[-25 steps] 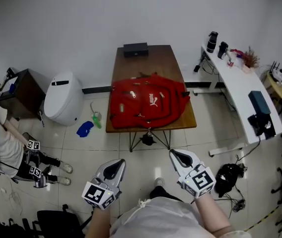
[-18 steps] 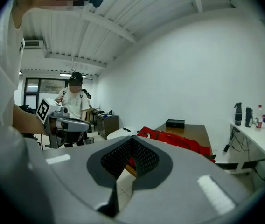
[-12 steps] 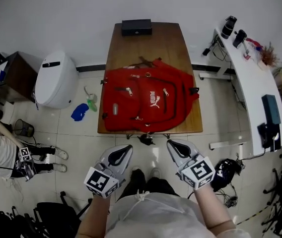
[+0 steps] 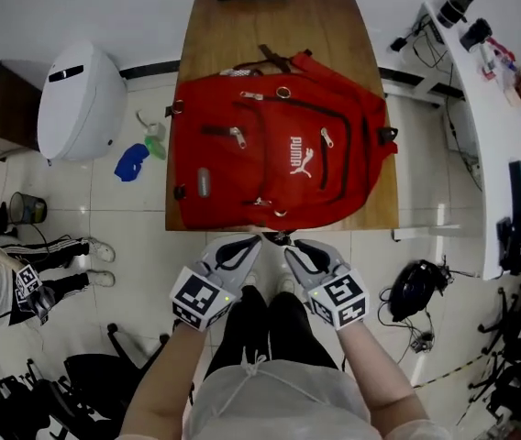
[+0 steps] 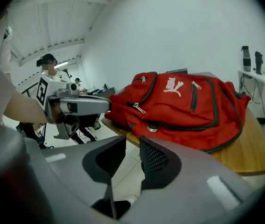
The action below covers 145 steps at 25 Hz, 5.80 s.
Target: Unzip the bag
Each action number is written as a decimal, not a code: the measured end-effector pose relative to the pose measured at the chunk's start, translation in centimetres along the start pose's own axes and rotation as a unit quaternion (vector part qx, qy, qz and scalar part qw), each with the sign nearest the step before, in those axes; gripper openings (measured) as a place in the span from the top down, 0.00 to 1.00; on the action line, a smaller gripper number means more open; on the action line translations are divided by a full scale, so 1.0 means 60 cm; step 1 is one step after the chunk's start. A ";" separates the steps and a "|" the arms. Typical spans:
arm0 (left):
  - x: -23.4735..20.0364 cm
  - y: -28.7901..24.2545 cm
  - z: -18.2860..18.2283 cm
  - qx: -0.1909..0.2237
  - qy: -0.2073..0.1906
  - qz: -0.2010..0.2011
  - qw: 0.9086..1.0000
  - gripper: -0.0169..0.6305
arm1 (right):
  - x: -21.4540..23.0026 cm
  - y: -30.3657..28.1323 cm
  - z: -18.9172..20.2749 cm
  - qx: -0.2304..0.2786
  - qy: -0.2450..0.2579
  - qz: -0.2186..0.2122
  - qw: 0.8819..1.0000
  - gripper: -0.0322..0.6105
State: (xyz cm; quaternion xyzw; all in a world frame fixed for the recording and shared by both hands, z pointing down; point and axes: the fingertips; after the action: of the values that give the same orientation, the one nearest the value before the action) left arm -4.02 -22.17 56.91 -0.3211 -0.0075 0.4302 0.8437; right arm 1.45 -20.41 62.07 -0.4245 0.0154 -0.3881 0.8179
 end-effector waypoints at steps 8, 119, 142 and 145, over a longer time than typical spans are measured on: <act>-0.036 -0.091 0.037 -0.054 -0.026 0.020 0.998 0.96 | 0.032 -0.112 0.066 -0.034 -0.092 -0.019 0.995 0.77; 0.346 0.456 0.023 0.173 -0.098 -0.081 0.977 0.96 | -0.403 0.403 0.020 0.260 0.133 0.035 0.956 0.94; 0.469 0.470 0.009 0.203 -0.108 -0.081 0.970 0.96 | -0.455 0.483 0.063 0.264 0.215 0.028 0.940 0.94; 0.464 0.471 0.012 0.199 -0.110 -0.083 0.970 0.96 | -0.453 0.481 0.064 0.264 0.215 0.030 0.940 0.94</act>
State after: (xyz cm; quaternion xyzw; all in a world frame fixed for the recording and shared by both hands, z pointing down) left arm -7.07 10.53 34.69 -0.0962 -0.0411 0.3844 0.9172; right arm 1.76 9.60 35.83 -0.0993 0.1004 -0.4352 0.8892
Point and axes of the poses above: the fingertips, and each gripper's own axes: y backward along the fingers, x to its right, z out of its underside, and after that the axes turned 12 degrees about -x, right-handed
